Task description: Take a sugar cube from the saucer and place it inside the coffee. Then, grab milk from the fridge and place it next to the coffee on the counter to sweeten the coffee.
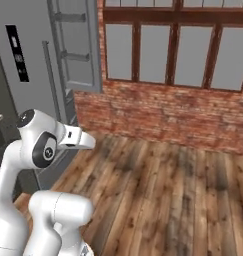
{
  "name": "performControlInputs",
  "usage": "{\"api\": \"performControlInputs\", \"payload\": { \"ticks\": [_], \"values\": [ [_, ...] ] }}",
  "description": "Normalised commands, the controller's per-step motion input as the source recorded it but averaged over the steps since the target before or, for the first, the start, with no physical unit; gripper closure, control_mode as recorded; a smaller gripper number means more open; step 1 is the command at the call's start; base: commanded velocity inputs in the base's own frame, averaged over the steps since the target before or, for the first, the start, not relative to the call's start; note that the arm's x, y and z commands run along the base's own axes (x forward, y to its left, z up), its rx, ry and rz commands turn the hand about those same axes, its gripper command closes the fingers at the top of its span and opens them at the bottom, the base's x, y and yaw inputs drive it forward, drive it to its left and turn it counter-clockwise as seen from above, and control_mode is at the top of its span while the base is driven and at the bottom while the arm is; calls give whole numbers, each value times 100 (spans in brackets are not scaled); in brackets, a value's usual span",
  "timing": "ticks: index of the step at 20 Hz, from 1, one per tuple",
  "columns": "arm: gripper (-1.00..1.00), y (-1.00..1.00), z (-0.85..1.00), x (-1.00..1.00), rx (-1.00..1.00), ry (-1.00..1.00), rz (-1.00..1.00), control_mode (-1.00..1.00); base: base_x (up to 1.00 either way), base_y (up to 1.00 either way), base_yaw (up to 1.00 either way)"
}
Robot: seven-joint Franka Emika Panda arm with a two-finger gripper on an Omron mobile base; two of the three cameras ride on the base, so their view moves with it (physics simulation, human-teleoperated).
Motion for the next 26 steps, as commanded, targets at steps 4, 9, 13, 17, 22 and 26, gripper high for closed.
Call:
{"api": "performControlInputs", "payload": {
  "ticks": [4,9,13,17,22,26],
  "values": [
    [-100,0,0,0,0,0,0,100,100,-41,41],
    [-100,0,0,0,0,0,0,100,100,-23,60],
    [-100,0,0,0,0,0,0,100,92,-52,57],
    [-100,0,0,0,0,0,0,100,55,-87,50],
    [-100,0,0,0,0,0,0,100,40,-88,50],
    [-100,0,0,0,0,0,0,100,26,-75,56]
  ]
}}
